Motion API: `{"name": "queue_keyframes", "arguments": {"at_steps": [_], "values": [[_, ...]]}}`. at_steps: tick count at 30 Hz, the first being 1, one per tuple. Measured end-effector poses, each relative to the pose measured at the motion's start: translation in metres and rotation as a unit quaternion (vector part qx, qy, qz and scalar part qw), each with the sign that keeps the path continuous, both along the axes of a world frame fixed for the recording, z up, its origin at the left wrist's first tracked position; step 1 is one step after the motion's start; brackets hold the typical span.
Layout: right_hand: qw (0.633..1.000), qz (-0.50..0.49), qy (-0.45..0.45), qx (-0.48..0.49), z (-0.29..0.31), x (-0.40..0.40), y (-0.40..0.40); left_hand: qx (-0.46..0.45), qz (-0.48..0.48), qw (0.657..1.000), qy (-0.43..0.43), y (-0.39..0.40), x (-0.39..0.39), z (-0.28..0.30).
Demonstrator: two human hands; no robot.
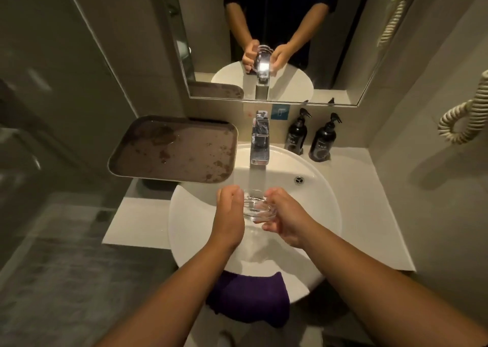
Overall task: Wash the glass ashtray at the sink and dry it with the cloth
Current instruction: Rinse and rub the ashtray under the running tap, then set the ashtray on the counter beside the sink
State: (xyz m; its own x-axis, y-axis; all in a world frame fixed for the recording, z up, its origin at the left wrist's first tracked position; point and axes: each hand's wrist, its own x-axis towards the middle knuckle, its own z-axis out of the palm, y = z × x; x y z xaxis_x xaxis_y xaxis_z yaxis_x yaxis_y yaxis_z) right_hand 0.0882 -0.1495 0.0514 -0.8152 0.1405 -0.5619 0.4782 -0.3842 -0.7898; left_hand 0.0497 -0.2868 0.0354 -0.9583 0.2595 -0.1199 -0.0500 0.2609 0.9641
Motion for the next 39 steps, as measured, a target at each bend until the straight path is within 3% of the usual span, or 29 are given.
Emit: {"name": "queue_keyframes", "arguments": {"at_steps": [4, 9, 13, 19, 23, 26, 29, 34, 39], "values": [[0.99, -0.005, 0.056, 0.131, 0.003, 0.005, -0.008, 0.105, 0.019, 0.985, -0.136, -0.003, 0.01, 0.008], [0.955, 0.039, 0.1, 0.277, 0.006, 0.009, -0.019, -0.095, 0.009, 0.994, -0.044, -0.029, 0.014, 0.007], [0.923, 0.078, 0.117, 0.358, 0.009, 0.003, -0.043, -0.19, 0.045, 0.981, 0.0, -0.057, 0.012, 0.005], [0.826, 0.169, 0.124, 0.524, 0.01, -0.022, -0.09, -0.272, 0.065, 0.958, 0.057, -0.118, -0.004, 0.005], [0.733, 0.24, 0.124, 0.624, 0.007, -0.049, -0.13, -0.309, 0.063, 0.947, 0.068, -0.168, -0.024, 0.007], [0.7, 0.268, 0.12, 0.651, 0.003, -0.073, -0.167, -0.355, 0.067, 0.929, 0.076, -0.206, -0.042, 0.001], [0.697, 0.271, 0.116, 0.654, -0.005, -0.096, -0.201, -0.341, 0.062, 0.936, 0.065, -0.238, -0.064, -0.008], [0.737, 0.254, 0.082, 0.621, -0.029, -0.127, -0.248, -0.311, 0.103, 0.944, 0.045, -0.276, -0.099, -0.029], [0.752, 0.285, 0.024, 0.594, -0.056, -0.148, -0.274, -0.327, 0.093, 0.939, 0.044, -0.294, -0.124, -0.063]]}}
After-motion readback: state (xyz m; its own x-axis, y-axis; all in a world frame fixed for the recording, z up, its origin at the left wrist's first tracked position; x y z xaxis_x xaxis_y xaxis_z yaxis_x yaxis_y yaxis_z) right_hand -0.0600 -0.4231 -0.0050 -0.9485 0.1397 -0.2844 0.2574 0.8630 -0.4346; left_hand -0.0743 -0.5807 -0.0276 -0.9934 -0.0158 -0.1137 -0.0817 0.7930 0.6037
